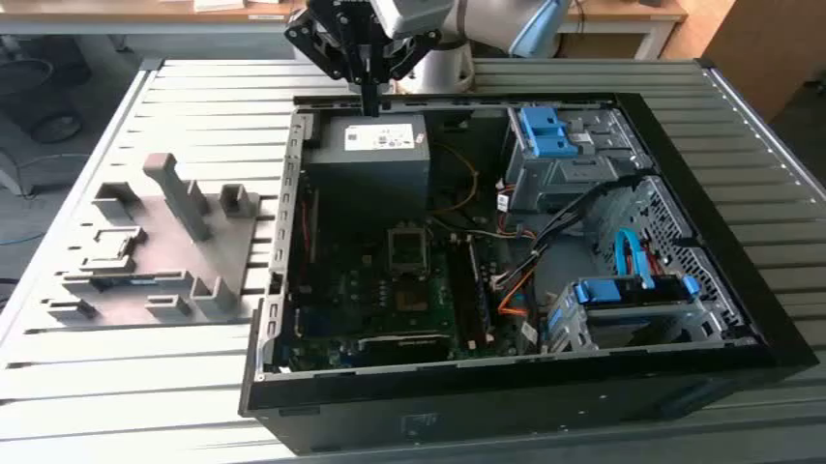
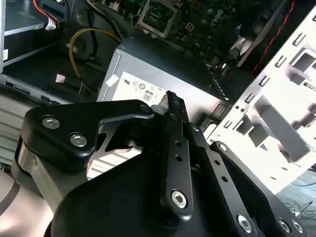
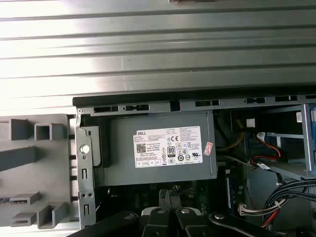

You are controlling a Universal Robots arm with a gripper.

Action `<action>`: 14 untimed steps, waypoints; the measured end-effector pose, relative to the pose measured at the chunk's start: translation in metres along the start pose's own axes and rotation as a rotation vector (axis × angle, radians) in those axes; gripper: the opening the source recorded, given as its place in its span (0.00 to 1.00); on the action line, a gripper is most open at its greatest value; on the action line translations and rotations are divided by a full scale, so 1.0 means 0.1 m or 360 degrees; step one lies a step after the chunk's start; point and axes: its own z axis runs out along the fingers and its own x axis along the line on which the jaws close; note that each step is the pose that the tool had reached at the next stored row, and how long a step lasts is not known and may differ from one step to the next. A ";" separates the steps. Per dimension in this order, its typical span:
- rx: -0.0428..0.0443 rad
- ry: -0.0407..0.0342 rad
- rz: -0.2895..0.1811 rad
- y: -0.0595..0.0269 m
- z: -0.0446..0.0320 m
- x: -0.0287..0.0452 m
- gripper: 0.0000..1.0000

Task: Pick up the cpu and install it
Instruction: 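Reach for the cpu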

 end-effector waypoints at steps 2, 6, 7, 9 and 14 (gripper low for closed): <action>0.0000 0.0000 0.0000 0.000 0.000 0.000 0.10; 0.0000 0.0000 0.0000 0.000 0.000 0.001 0.10; 0.0000 0.0000 0.0000 0.000 0.000 0.003 0.10; 0.0000 0.0000 0.0000 -0.002 -0.001 0.024 0.10; 0.0000 -0.0002 0.0000 -0.016 -0.006 0.212 0.10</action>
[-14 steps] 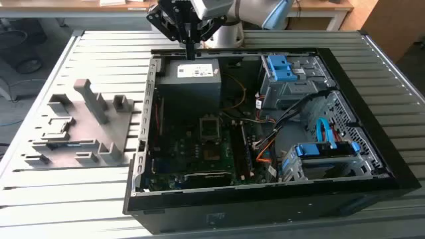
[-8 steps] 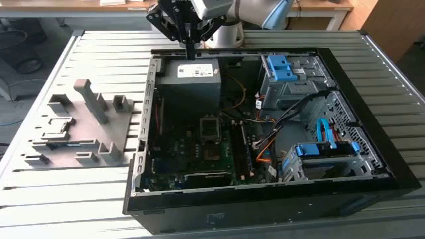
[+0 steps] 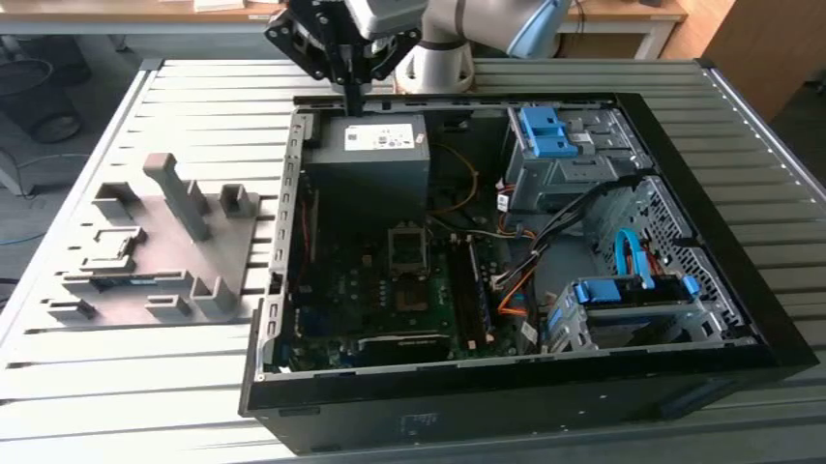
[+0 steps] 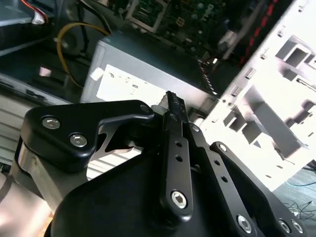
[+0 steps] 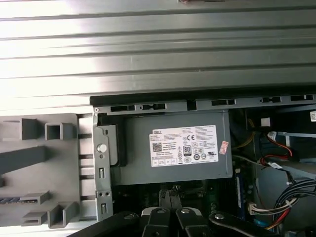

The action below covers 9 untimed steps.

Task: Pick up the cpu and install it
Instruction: 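Reach for the cpu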

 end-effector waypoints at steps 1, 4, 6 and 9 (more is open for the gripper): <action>0.0000 -0.0001 0.0000 -0.003 -0.001 0.044 0.10; 0.0000 -0.0002 0.0000 -0.014 -0.004 0.183 0.10; 0.0000 -0.0003 0.0000 -0.021 -0.007 0.273 0.10; 0.0000 -0.0004 0.0000 -0.031 -0.010 0.408 0.10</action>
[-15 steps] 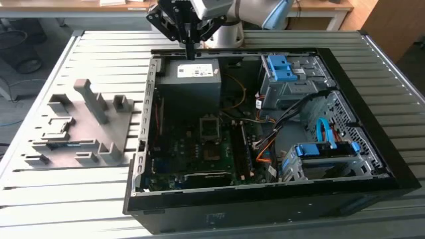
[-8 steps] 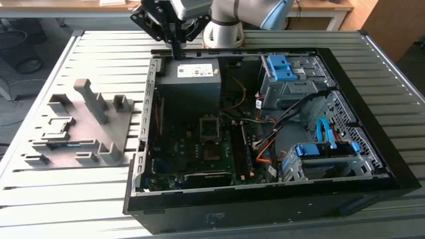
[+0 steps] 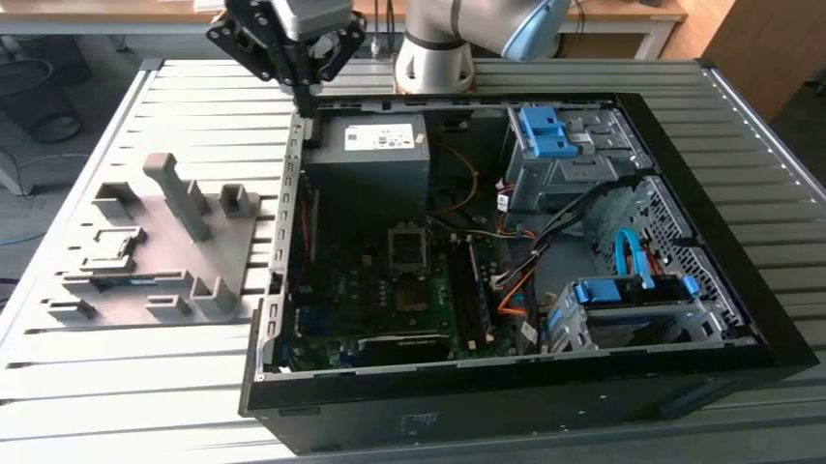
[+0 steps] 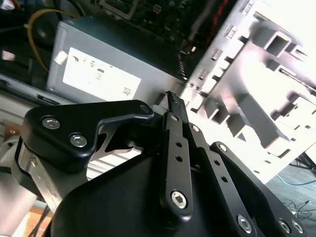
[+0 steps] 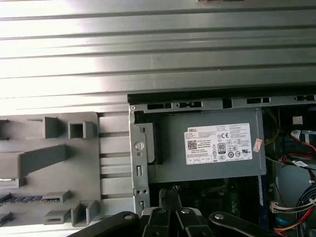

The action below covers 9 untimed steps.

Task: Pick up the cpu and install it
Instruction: 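Reach for the cpu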

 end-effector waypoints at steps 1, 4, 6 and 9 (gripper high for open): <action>0.0000 0.0000 0.0000 -0.004 -0.001 0.048 0.10; 0.0000 -0.0001 0.0000 -0.014 -0.003 0.182 0.10; 0.0000 -0.0001 0.0000 -0.021 -0.006 0.273 0.10; 0.0000 -0.0001 0.0000 -0.031 -0.008 0.411 0.10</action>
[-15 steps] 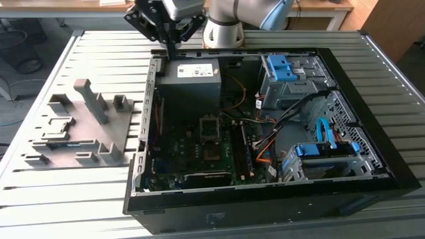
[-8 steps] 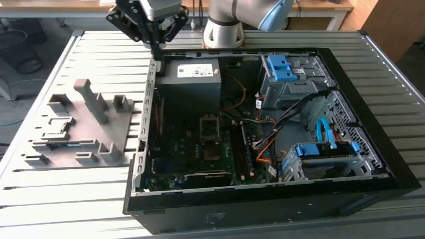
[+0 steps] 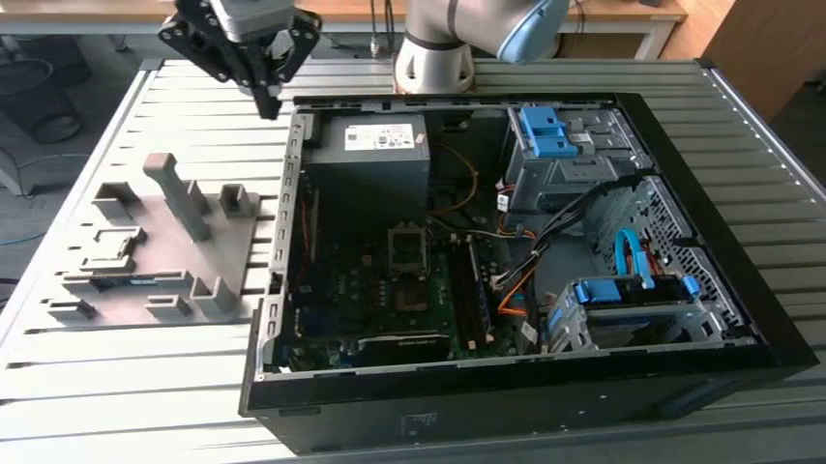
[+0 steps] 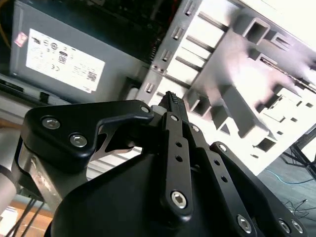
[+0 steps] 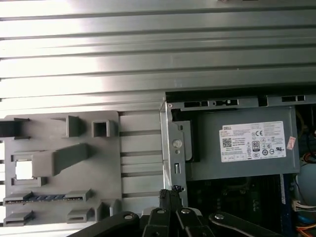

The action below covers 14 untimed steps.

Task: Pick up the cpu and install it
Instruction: 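Reach for the cpu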

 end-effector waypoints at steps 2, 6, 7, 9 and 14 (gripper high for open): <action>0.0000 0.0000 0.0000 -0.007 -0.003 0.088 0.10; 0.0000 -0.0001 0.0000 -0.020 -0.005 0.266 0.10; 0.0000 -0.0001 0.0000 -0.024 -0.006 0.314 0.10; 0.0000 -0.0001 0.0000 -0.031 -0.007 0.404 0.10; 0.0000 -0.0001 0.0000 -0.047 -0.010 0.621 0.10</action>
